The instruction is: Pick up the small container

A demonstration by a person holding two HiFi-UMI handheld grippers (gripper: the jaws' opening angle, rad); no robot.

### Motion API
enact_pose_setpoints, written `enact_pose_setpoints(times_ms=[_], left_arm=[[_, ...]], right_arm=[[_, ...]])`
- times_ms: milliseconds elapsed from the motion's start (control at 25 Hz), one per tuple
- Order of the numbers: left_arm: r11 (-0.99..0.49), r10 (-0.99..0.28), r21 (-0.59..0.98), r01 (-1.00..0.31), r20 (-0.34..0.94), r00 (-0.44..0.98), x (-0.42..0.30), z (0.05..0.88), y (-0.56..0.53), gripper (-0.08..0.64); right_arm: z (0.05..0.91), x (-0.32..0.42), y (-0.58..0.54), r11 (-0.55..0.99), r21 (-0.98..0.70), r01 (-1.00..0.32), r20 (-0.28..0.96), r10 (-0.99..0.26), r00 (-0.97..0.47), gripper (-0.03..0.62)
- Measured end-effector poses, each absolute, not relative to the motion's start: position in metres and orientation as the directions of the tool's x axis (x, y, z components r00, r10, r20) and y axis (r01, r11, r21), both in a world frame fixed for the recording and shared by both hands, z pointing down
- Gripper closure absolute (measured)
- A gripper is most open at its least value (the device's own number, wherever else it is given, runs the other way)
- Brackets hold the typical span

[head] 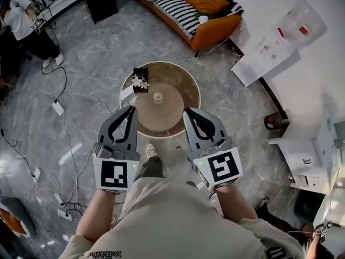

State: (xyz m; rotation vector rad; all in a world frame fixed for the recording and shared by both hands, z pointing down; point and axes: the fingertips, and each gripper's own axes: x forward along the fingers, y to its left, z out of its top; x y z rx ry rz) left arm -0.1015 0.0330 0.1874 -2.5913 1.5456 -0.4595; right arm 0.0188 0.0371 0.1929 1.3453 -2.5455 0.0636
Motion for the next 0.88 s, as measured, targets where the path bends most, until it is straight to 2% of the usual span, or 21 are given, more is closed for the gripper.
enact_pose_setpoints(times_ms=[640, 880], left_arm=[[-0.523, -0.847, -0.199, -0.828, 0.229, 0.480, -0.141, 0.201, -0.085, 0.554], [-0.507, -0.854, -0.194, -0.840, 0.247, 0.458, -0.134, 0.201, -0.106, 0.554]], right_arm=[[0.191, -0.008, -0.091, 0.520, 0.083, -0.850, 0.268, -0.833, -0.483, 0.597], [0.187, -0.009, -0.115, 0.573, 0.032, -0.819, 0.238, -0.800, -0.550, 0.597]])
